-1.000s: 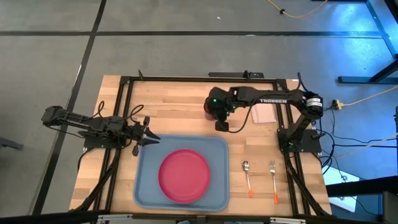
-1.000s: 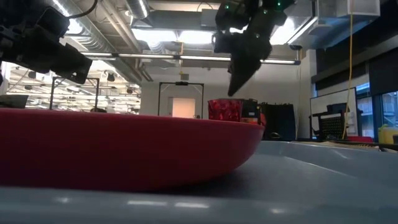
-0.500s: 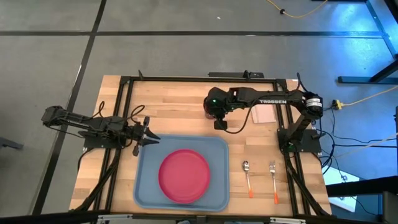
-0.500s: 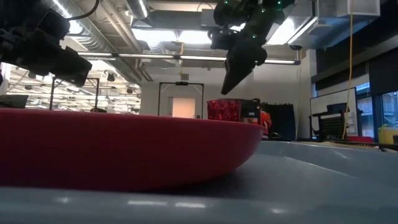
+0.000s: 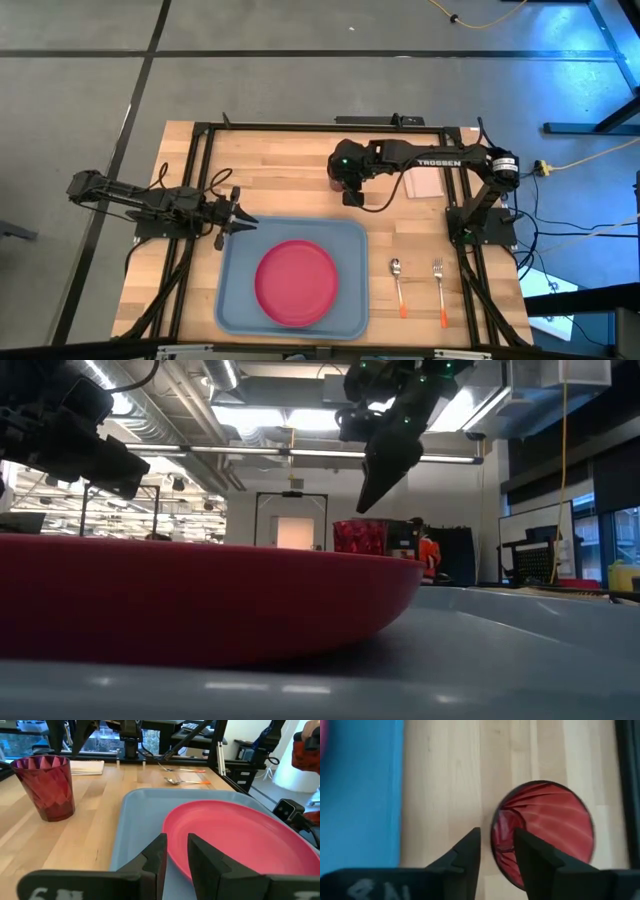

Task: Pick and place plate/cup/fork/spoon on tray
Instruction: Put the red glass on the blue serving tray to the top right of the pink plate

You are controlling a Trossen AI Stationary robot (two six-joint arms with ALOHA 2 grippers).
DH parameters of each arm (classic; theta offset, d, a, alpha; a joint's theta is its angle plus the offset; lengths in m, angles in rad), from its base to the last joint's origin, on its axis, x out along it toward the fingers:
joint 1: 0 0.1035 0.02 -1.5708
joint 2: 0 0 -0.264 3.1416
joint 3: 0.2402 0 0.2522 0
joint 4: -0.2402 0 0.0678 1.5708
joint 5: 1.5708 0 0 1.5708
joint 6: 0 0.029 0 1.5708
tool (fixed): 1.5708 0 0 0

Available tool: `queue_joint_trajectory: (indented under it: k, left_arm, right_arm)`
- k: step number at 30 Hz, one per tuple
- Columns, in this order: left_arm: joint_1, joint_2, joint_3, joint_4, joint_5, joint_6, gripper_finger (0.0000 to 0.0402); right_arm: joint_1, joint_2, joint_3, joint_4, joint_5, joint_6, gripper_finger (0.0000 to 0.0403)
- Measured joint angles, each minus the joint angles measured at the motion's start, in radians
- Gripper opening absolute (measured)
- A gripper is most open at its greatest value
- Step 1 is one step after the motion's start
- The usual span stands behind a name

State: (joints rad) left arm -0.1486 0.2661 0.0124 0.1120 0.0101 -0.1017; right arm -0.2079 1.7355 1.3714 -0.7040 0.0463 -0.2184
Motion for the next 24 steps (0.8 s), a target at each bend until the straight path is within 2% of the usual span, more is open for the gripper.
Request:
queue_joint_trajectory:
  k: [9, 14, 16, 19, 24]
  left_arm:
    - [0.000, 0.000, 0.000, 0.000, 0.000, -0.001, 0.0069]
    - [0.000, 0.000, 0.000, 0.000, 0.000, -0.002, 0.0069]
    - [0.000, 0.000, 0.000, 0.000, 0.000, -0.003, 0.0069]
    - [0.000, 0.000, 0.000, 0.000, 0.000, -0.004, 0.0069]
    - [0.000, 0.000, 0.000, 0.001, -0.001, -0.004, 0.0069]
  right_arm:
    - [-0.011, -0.001, -0.058, 0.007, -0.020, -0.001, 0.0127]
    - [-0.012, -0.001, -0.085, 0.075, 0.064, -0.048, 0.0127]
    - [-0.012, -0.002, -0.085, 0.099, 0.066, -0.075, 0.0125]
    - [-0.012, -0.002, -0.085, 0.118, 0.065, -0.077, 0.0106]
    - [-0.012, -0.002, -0.085, 0.089, 0.050, -0.048, 0.0041]
